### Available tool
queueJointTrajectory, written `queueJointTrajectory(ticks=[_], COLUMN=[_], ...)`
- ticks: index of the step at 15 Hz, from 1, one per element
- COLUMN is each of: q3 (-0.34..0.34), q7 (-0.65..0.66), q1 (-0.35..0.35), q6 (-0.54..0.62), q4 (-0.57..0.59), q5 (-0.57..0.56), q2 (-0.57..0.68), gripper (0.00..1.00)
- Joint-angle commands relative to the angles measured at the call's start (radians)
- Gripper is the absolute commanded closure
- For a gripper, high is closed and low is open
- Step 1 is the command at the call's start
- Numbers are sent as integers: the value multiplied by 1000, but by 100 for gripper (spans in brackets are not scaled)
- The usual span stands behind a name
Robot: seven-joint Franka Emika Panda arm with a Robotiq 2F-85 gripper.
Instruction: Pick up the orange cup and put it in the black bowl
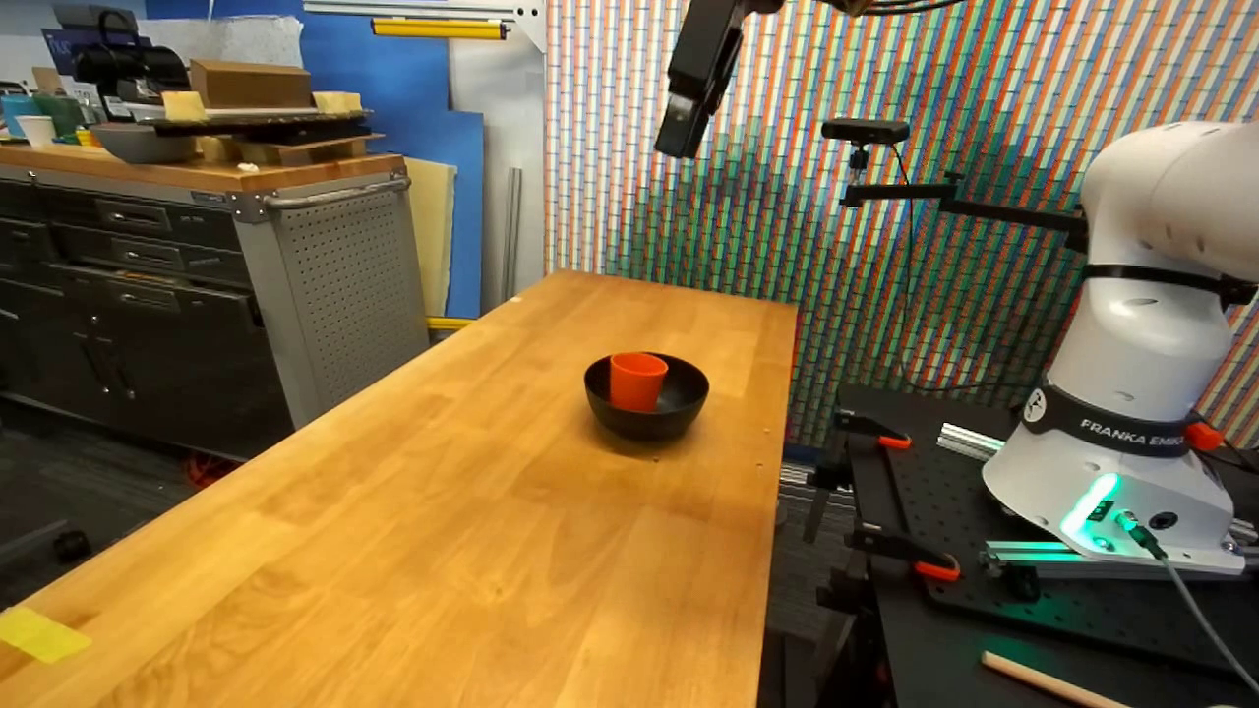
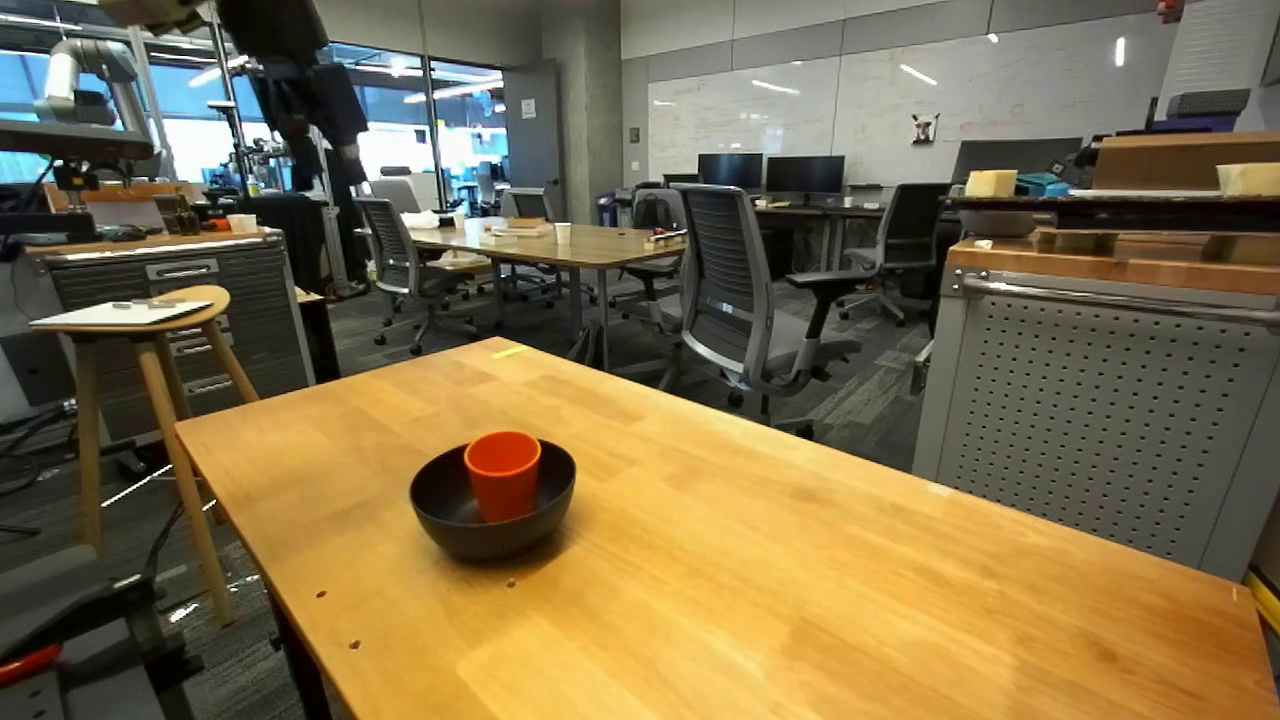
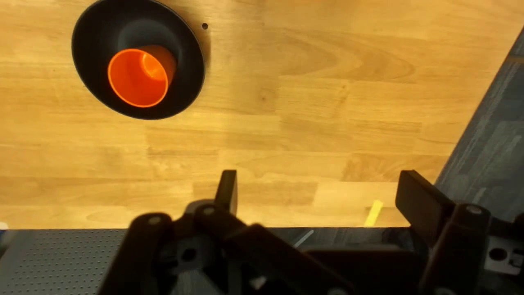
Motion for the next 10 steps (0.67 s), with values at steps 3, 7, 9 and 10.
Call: queueJointTrajectory(ticks=[3,7,9,10], q3=[-22,6,6,6], q7=[-206,-207,-206,-206], q1=[93,80,79,78], q6=[-210,-211,-210,-210], q4=[47,32,29,29], q5=[66,51,51,51], q2=[-89,-85,-82,-82], gripper=[0,0,0,0])
